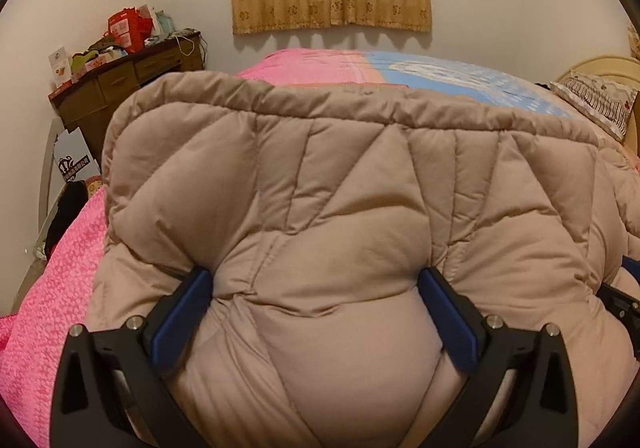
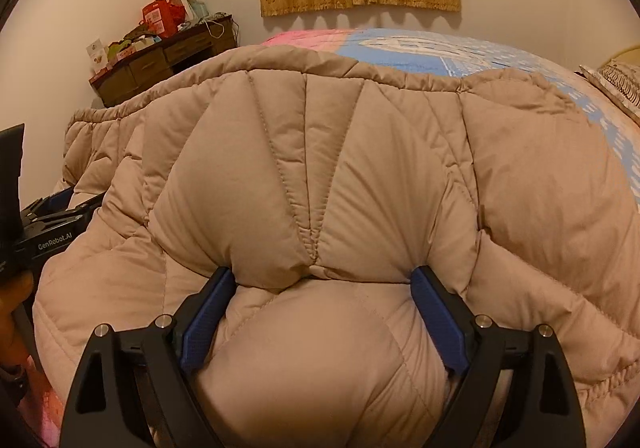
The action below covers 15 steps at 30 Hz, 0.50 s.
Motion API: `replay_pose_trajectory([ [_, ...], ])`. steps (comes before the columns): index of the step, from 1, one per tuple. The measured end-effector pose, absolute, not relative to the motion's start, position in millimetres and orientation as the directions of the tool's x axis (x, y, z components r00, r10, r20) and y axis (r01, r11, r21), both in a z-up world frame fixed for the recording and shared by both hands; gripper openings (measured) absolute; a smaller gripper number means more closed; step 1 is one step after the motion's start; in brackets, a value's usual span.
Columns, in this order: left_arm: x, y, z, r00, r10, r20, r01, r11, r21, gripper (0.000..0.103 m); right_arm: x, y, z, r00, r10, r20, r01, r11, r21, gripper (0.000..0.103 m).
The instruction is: Fold large clothes
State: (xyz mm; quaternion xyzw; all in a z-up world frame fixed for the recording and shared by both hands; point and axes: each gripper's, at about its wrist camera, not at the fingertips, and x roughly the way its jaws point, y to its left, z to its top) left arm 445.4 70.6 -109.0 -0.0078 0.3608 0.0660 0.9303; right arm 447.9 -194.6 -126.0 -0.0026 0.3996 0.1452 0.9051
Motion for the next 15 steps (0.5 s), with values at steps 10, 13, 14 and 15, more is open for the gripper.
replay_pose_trajectory([
  [10, 439, 76, -75, 0.722, 0.034, -0.691, -0.059, 0.998, -0.013, 0.102, 453, -187, -115, 0.579, 0.244, -0.778, -0.280, 0.956, 0.091, 0.090],
  [13, 424, 98, -27, 0.827, 0.014, -0.563, -0.056, 0.997, -0.058, 0.103, 447, -213, -60, 0.648, 0.349, -0.677, -0.263, 0.937, 0.230, 0.090],
  [14, 426, 101, -22, 0.835, 0.027, -0.549, -0.065, 0.997, -0.050, 0.103, 446, -221, -45, 0.695, 0.340, -0.634, -0.244, 0.940, 0.236, 0.091],
  [15, 434, 103, -20, 0.831, 0.054, -0.553, -0.082, 0.996, -0.025, 0.103, 449, -226, -33, 0.736, 0.302, -0.606, -0.212, 0.953, 0.218, 0.091],
])
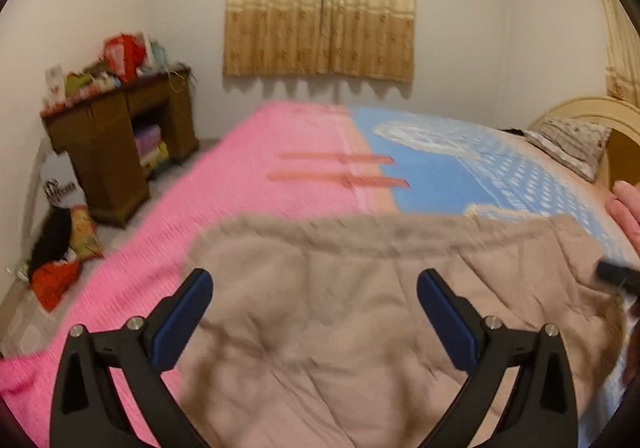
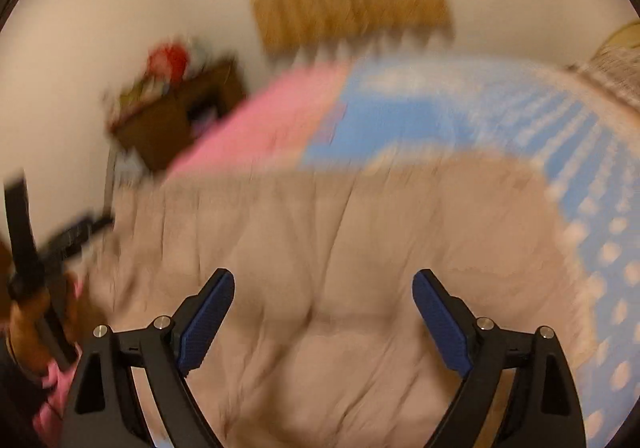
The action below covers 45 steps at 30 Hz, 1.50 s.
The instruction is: Fold large clothes
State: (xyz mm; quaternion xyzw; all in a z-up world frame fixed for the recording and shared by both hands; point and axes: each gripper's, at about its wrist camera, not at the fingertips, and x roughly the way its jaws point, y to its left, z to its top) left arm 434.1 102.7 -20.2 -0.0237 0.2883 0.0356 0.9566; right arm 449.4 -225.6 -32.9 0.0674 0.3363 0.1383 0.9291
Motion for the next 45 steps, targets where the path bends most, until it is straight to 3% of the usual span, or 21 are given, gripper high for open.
replay_pose_trajectory([
  [2, 456, 103, -31, 0.797, 0.112, -0.593, -0.118, 0.993, 0.029, 0.103, 468, -230, -23, 0.783, 0.178, -0.596, -0.123, 0.983, 0.133, 0.091],
  [4, 482, 106, -56, 0.718, 0.165, -0.677, -0.164, 0.984, 0.066, 0.103, 497, -230, -38, 0.744, 0.079, -0.663, -0.068, 0.997, 0.043, 0.091],
  [5, 486, 107, -65, 0.698, 0.182, -0.693, -0.181, 0.981, 0.076, 0.103, 515, -230, -58, 0.685, 0.037, -0.727, -0.047, 0.999, 0.006, 0.091],
  [7, 493, 108, -83, 0.679, 0.153, -0.718, -0.178, 0.983, 0.041, 0.103, 528, -230, -89, 0.645, -0.002, -0.765, -0.040, 0.999, -0.037, 0.091],
  [13, 494, 115, -105, 0.679, 0.079, -0.730, -0.190, 0.979, -0.071, 0.103, 531, -241, -120, 0.674, 0.023, -0.739, -0.031, 1.000, 0.003, 0.097],
  [18, 480, 118, -85, 0.650, 0.033, -0.759, -0.172, 0.979, -0.105, 0.103, 531, -243, -119, 0.653, 0.031, -0.757, -0.042, 0.999, 0.005, 0.098],
  [22, 431, 147, -50, 0.729, -0.123, -0.674, -0.142, 0.936, -0.323, 0.103, 503, -253, -98, 0.691, 0.039, -0.722, -0.031, 0.999, 0.024, 0.098],
  [28, 386, 172, -77, 0.678, -0.234, -0.697, -0.147, 0.885, -0.441, 0.103, 437, -253, -64, 0.763, 0.088, -0.641, -0.015, 0.993, 0.119, 0.099],
  [34, 374, 177, -107, 0.634, -0.342, -0.694, -0.166, 0.816, -0.553, 0.102, 384, -191, -55, 0.737, 0.233, -0.634, -0.208, 0.971, 0.116, 0.099],
  [37, 369, 172, -109, 0.641, -0.350, -0.683, -0.149, 0.816, -0.558, 0.096, 363, -159, -69, 0.716, 0.282, -0.639, -0.296, 0.951, 0.088, 0.099],
  [40, 367, 173, -115, 0.630, -0.430, -0.646, -0.124, 0.766, -0.631, 0.088, 358, -138, -87, 0.719, 0.239, -0.653, -0.317, 0.948, -0.002, 0.099],
  [45, 356, 184, -120, 0.639, -0.477, -0.604, -0.100, 0.727, -0.680, 0.075, 373, -150, -109, 0.693, 0.249, -0.677, -0.280, 0.958, 0.066, 0.099],
])
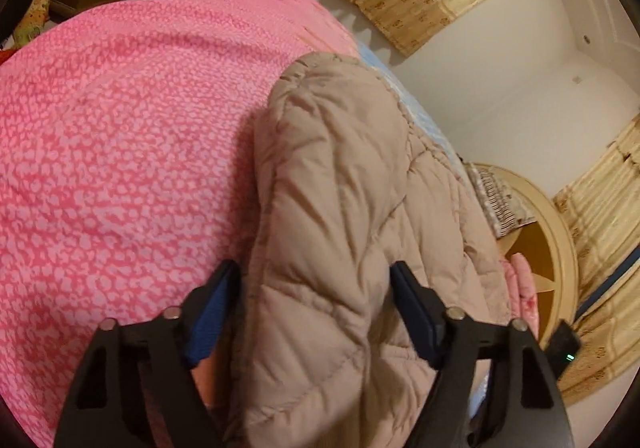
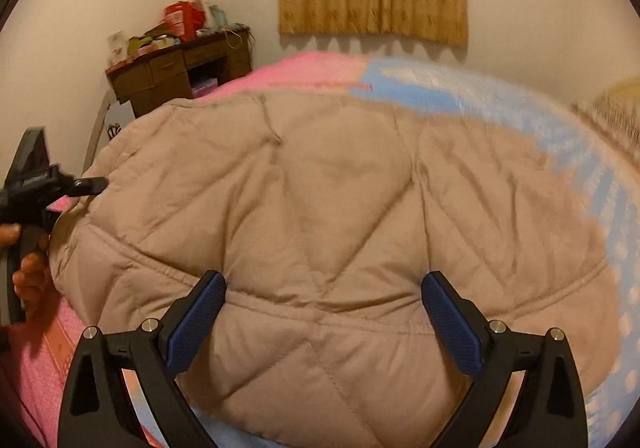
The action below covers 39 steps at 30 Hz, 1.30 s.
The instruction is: Fold large clothes
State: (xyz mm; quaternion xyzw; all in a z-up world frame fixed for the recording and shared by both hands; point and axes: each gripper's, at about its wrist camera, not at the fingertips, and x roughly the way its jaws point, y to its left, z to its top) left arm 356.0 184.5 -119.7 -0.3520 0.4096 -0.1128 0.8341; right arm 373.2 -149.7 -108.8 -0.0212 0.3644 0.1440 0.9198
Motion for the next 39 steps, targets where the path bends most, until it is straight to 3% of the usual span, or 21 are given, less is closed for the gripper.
replay_pose_trajectory([
  [2, 351, 188, -120, 0.637, -0.507, -0.581, -0.081, 0.705, -0.704, 0.069, 372, -152, -117, 0.706, 0.254, -0.660, -0.274, 0.959, 0.077, 0.099],
  [7, 340, 184, -116, 0.647, -0.565, -0.513, -0.041, 0.645, -0.763, 0.040, 367, -148, -126, 0.727, 0.222, -0.650, -0.267, 0.963, 0.030, 0.099],
  [10, 341, 182, -105, 0.675, -0.577, -0.460, 0.007, 0.628, -0.778, 0.033, 369, -148, -127, 0.725, 0.216, -0.654, -0.262, 0.965, 0.028, 0.099],
  [22, 348, 148, -33, 0.699, -0.665, -0.264, 0.187, 0.526, -0.830, 0.030, 365, -136, -130, 0.724, 0.153, -0.673, -0.234, 0.972, -0.030, 0.099],
  [32, 365, 109, 9, 0.663, -0.708, -0.243, 0.311, 0.556, -0.771, 0.027, 370, -137, -127, 0.722, 0.164, -0.672, -0.231, 0.973, -0.011, 0.099],
  [34, 367, 95, 20, 0.637, -0.736, -0.226, 0.357, 0.543, -0.761, 0.018, 371, -142, -127, 0.719, 0.182, -0.670, -0.233, 0.972, 0.014, 0.099],
  [39, 363, 47, 34, 0.600, -0.735, -0.315, 0.436, 0.631, -0.641, 0.018, 372, -147, -127, 0.721, 0.191, -0.666, -0.236, 0.972, 0.024, 0.099],
])
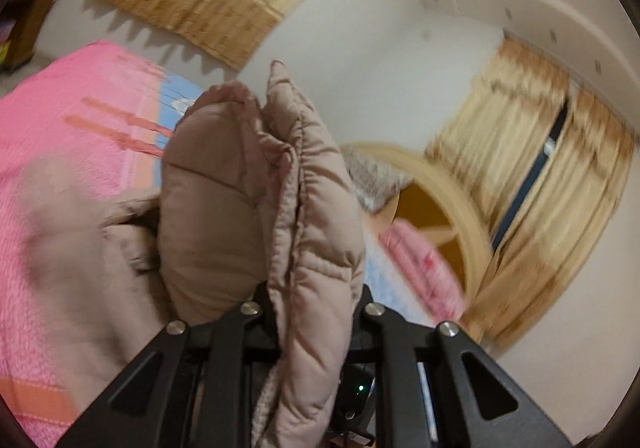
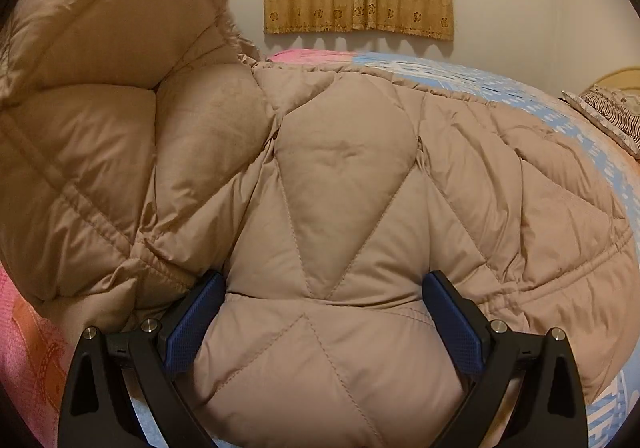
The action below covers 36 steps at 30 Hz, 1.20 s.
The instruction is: Fold large clothes
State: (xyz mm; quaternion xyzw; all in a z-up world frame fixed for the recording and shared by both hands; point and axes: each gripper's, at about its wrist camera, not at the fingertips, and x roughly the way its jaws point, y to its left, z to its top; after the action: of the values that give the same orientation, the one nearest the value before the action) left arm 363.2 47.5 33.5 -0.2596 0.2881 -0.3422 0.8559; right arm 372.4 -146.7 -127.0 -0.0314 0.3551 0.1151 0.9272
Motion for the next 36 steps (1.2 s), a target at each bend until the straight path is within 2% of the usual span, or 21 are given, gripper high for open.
replay_pose_trajectory([
  [2, 362, 40, 28, 0.617, -0.697, -0.366, 0.434, 0.689, -0.580, 0.019, 373, -149, -128, 0.721, 0.192, -0.666, -0.236, 0.971, 0.023, 0.099],
  [3, 362, 41, 24, 0.632, -0.666, -0.396, 0.413, 0.722, -0.555, 0.026, 373, -150, -128, 0.721, 0.192, -0.666, -0.237, 0.971, 0.023, 0.099],
  [5, 360, 55, 17, 0.681, -0.577, -0.451, 0.329, 0.791, -0.516, 0.046, 373, -152, -128, 0.721, 0.202, -0.663, -0.241, 0.970, 0.034, 0.099],
  [6, 356, 73, 12, 0.713, -0.522, -0.469, 0.264, 0.818, -0.511, 0.069, 373, -153, -128, 0.721, 0.208, -0.661, -0.242, 0.969, 0.041, 0.099],
  [7, 350, 92, 7, 0.747, -0.477, -0.464, 0.212, 0.832, -0.513, 0.084, 373, -154, -128, 0.720, 0.215, -0.660, -0.244, 0.969, 0.049, 0.099],
  [9, 342, 123, -4, 0.773, -0.416, -0.478, 0.127, 0.840, -0.527, 0.088, 374, -158, -129, 0.719, 0.226, -0.657, -0.247, 0.967, 0.062, 0.099],
  [11, 335, 158, -25, 0.757, -0.356, -0.548, 0.010, 0.845, -0.535, 0.088, 374, -160, -129, 0.718, 0.237, -0.655, -0.251, 0.965, 0.073, 0.099],
  [16, 337, 197, -82, 0.650, -0.435, -0.623, -0.106, 0.761, -0.641, 0.088, 374, -165, -129, 0.716, 0.244, -0.654, -0.255, 0.964, 0.080, 0.100],
  [17, 335, 198, -88, 0.644, -0.440, -0.625, -0.117, 0.751, -0.650, 0.088, 374, -165, -129, 0.717, 0.243, -0.653, -0.255, 0.964, 0.079, 0.100],
  [18, 336, 200, -97, 0.633, -0.481, -0.607, -0.113, 0.718, -0.687, 0.092, 374, -166, -129, 0.718, 0.243, -0.652, -0.255, 0.964, 0.078, 0.100],
  [19, 338, 200, -103, 0.614, -0.527, -0.587, -0.102, 0.684, -0.722, 0.100, 374, -167, -129, 0.718, 0.243, -0.652, -0.256, 0.964, 0.078, 0.100],
  [20, 338, 199, -111, 0.593, -0.576, -0.562, -0.094, 0.644, -0.759, 0.103, 374, -167, -129, 0.718, 0.242, -0.653, -0.255, 0.964, 0.077, 0.100],
  [24, 341, 193, -111, 0.600, -0.598, -0.531, -0.070, 0.622, -0.780, 0.103, 374, -169, -129, 0.719, 0.238, -0.653, -0.255, 0.964, 0.071, 0.100],
  [25, 343, 192, -111, 0.600, -0.617, -0.509, -0.046, 0.608, -0.792, 0.100, 374, -169, -129, 0.719, 0.238, -0.653, -0.255, 0.964, 0.071, 0.100],
  [26, 346, 185, -109, 0.603, -0.629, -0.491, -0.022, 0.601, -0.799, 0.090, 374, -169, -130, 0.718, 0.238, -0.654, -0.255, 0.964, 0.071, 0.100],
  [27, 346, 183, -109, 0.592, -0.664, -0.456, 0.013, 0.574, -0.819, 0.051, 374, -169, -129, 0.719, 0.237, -0.654, -0.255, 0.964, 0.070, 0.100],
  [28, 345, 181, -110, 0.578, -0.710, -0.403, 0.037, 0.516, -0.856, 0.041, 374, -168, -130, 0.719, 0.235, -0.654, -0.253, 0.965, 0.068, 0.100],
  [29, 349, 178, -108, 0.585, -0.714, -0.385, 0.049, 0.504, -0.862, 0.038, 374, -166, -130, 0.719, 0.231, -0.655, -0.251, 0.966, 0.065, 0.100],
  [31, 340, 172, -91, 0.618, -0.702, -0.355, 0.121, 0.531, -0.839, 0.024, 372, -163, -130, 0.719, 0.228, -0.656, -0.249, 0.966, 0.063, 0.100],
  [34, 331, 166, -64, 0.653, -0.700, -0.289, 0.168, 0.505, -0.846, 0.018, 372, -162, -131, 0.719, 0.231, -0.655, -0.250, 0.966, 0.066, 0.100],
  [36, 332, 156, -45, 0.659, -0.699, -0.278, 0.195, 0.516, -0.834, 0.018, 372, -163, -132, 0.717, 0.239, -0.655, -0.259, 0.963, 0.067, 0.100],
])
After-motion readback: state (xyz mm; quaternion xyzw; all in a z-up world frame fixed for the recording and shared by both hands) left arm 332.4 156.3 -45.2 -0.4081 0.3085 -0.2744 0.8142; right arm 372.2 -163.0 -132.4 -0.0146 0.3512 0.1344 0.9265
